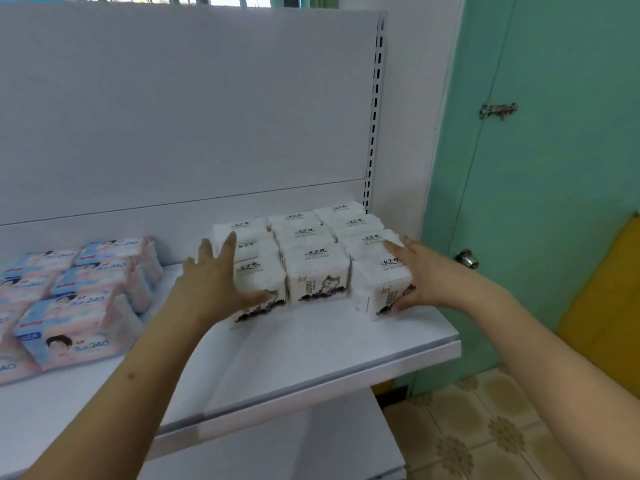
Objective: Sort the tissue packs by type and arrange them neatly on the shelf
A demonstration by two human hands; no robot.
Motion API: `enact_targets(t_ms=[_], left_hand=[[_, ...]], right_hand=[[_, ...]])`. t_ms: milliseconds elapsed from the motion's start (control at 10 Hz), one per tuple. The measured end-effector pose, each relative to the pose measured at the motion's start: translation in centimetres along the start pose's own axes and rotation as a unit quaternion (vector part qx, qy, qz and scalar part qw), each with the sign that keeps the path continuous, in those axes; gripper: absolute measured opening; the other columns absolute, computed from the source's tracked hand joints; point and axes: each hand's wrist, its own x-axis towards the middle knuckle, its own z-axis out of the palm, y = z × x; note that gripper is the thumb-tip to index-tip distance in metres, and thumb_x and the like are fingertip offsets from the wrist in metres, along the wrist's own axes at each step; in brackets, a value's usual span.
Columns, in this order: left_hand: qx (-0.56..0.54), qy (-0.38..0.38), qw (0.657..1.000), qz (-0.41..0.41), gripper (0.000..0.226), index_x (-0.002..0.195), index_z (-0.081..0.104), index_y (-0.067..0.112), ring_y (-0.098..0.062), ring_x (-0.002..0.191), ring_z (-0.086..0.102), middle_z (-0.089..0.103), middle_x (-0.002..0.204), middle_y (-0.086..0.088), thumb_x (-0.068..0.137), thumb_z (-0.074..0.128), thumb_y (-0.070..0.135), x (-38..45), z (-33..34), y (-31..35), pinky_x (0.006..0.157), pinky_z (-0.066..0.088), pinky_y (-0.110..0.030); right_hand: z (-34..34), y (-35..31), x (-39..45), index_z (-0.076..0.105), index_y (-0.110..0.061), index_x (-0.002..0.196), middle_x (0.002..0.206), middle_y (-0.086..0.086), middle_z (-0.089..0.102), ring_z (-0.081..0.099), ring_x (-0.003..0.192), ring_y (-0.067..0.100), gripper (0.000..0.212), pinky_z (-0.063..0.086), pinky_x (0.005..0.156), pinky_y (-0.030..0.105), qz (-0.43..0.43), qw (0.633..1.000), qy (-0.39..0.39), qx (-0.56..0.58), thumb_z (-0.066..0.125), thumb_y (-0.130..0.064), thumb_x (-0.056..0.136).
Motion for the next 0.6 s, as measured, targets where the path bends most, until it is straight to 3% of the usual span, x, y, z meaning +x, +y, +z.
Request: enact_targets(t_ms=[100,200,400,500,600], left_hand=[[-0.075,-0.033,0.997,-0.002,0.114,0.158,0.008,0.018,-0.031,0.136,0.042,0.033,0.155,-0.016,0.076,0.080,0.049,-0.4,0.6,-0.5,0.107,0.036,-0.036],[-0.131,0.000,0.991,0.016,0.102,0.155,0.024,0.017,-0.031,0.129,0.048,0.047,0.143,-0.017,0.075,0.084,0.036,0.2,1.5,-0.6,0.104,0.038,-0.033],[-0.149,0.027,0.987,0.049,0.088,0.152,0.033,0.017,-0.031,0.138,0.042,0.020,0.161,-0.012,0.079,0.082,0.026,0.2,2.9,-1.1,0.111,0.035,-0.036],[-0.136,0.016,0.988,0.068,0.083,0.153,0.029,0.018,-0.035,0.136,0.045,0.007,0.164,-0.013,0.086,0.075,0.033,-0.5,2.6,-1.2,0.111,0.040,-0.041],[-0.074,0.057,0.993,0.077,0.087,0.155,0.022,0.021,-0.037,0.144,0.028,-0.001,0.165,-0.013,0.087,0.060,0.061,-1.6,2.0,-0.4,0.113,0.035,-0.049]], right_hand=[[0.2,-0.3,0.2,0.000,-0.030,0.157,0.165,0.001,-0.004,0.010,0.151,0.020,0.132,0.016,0.122,0.037,-0.004,1.000,0.013,0.004,0.087,-0.053,0.060],[0.5,-0.4,0.3,0.001,-0.028,0.157,0.165,0.000,-0.002,0.009,0.151,0.018,0.131,0.014,0.122,0.036,-0.004,1.000,0.021,0.012,0.088,-0.050,0.061],[0.1,-0.4,-0.1,-0.002,-0.031,0.157,0.164,-0.006,-0.007,0.005,0.151,0.015,0.130,0.011,0.121,0.033,-0.021,1.000,0.002,0.018,0.086,-0.051,0.063],[-0.3,-1.0,-0.6,-0.006,-0.029,0.156,0.164,-0.004,-0.012,0.001,0.151,0.017,0.130,0.009,0.123,0.035,-0.004,1.000,-0.009,-0.003,0.079,-0.062,0.065],[-1.0,-2.3,-1.0,-0.011,-0.023,0.156,0.163,0.005,-0.014,-0.008,0.151,0.025,0.131,0.005,0.123,0.043,-0.006,0.997,0.021,-0.070,0.036,-0.098,0.060]])
